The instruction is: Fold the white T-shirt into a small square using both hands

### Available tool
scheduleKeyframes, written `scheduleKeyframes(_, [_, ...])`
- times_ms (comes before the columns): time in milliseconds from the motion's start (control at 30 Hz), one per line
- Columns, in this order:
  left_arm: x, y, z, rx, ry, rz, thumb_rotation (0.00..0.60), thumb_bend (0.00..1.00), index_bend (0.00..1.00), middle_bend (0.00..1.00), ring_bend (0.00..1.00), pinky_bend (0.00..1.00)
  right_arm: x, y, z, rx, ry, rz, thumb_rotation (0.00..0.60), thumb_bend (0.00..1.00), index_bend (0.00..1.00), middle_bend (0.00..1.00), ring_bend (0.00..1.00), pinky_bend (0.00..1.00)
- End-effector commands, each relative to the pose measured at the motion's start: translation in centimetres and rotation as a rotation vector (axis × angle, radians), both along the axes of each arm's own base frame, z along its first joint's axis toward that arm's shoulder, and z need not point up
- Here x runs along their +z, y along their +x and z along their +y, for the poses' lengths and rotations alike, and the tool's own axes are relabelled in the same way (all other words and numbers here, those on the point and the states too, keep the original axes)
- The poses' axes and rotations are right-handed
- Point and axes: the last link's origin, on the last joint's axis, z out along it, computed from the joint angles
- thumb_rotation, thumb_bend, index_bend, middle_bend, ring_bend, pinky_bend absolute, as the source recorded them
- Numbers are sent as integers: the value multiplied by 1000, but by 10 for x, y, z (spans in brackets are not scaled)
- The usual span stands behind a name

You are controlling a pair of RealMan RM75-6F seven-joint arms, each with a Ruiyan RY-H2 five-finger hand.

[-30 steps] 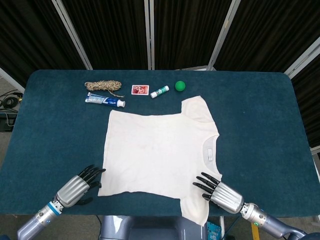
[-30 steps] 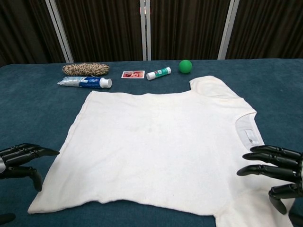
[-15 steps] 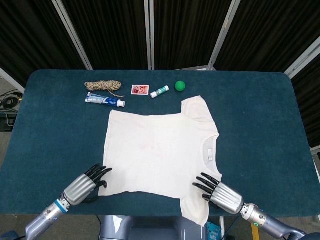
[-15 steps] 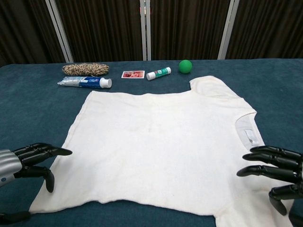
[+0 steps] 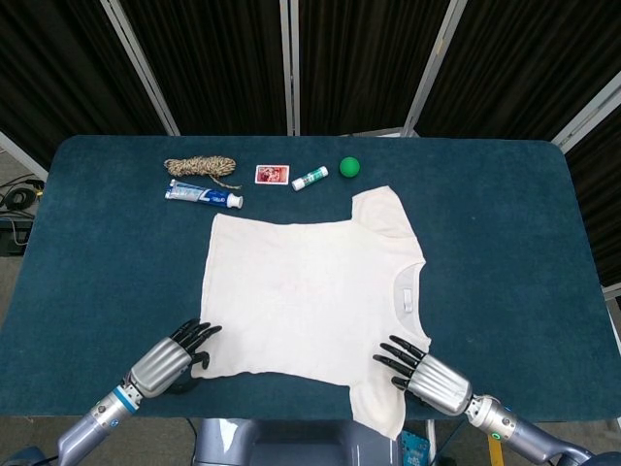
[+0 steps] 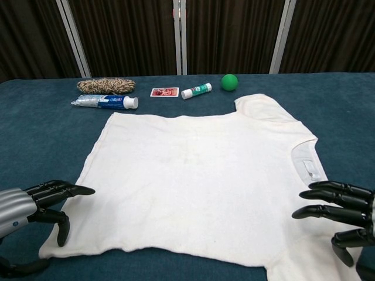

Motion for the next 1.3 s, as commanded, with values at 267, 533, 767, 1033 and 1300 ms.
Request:
scheduleKeyframes(267, [-1,3,4,15,-2,-16,600,461,522,0,0,0,1,0,0,3,-1,1,600,431,721,146,0,0])
scheduleKeyframes(533, [-4,4,4,28,-8,-28,600,471,591,0,0,0,2,-1,-1,1,-1,5,600,431,723,146,0,0])
scheduleKeyframes(767, [-4,3,5,51,-16,-48,600,475,730,0,0,0,4,-2,1,4,4,5,600,431,723,145,0,0])
scheduleKeyframes(1033, [0,5,3,60,-26,-73,600,572,789,0,0,0,7,0,3,24,7,-4,600,431,724,147,0,0])
scheduleKeyframes(1300, [8,5,-6,74,-61,-110,600,573,818,0,0,0,12,3,11,45,36,-19,600,431,725,151,0,0])
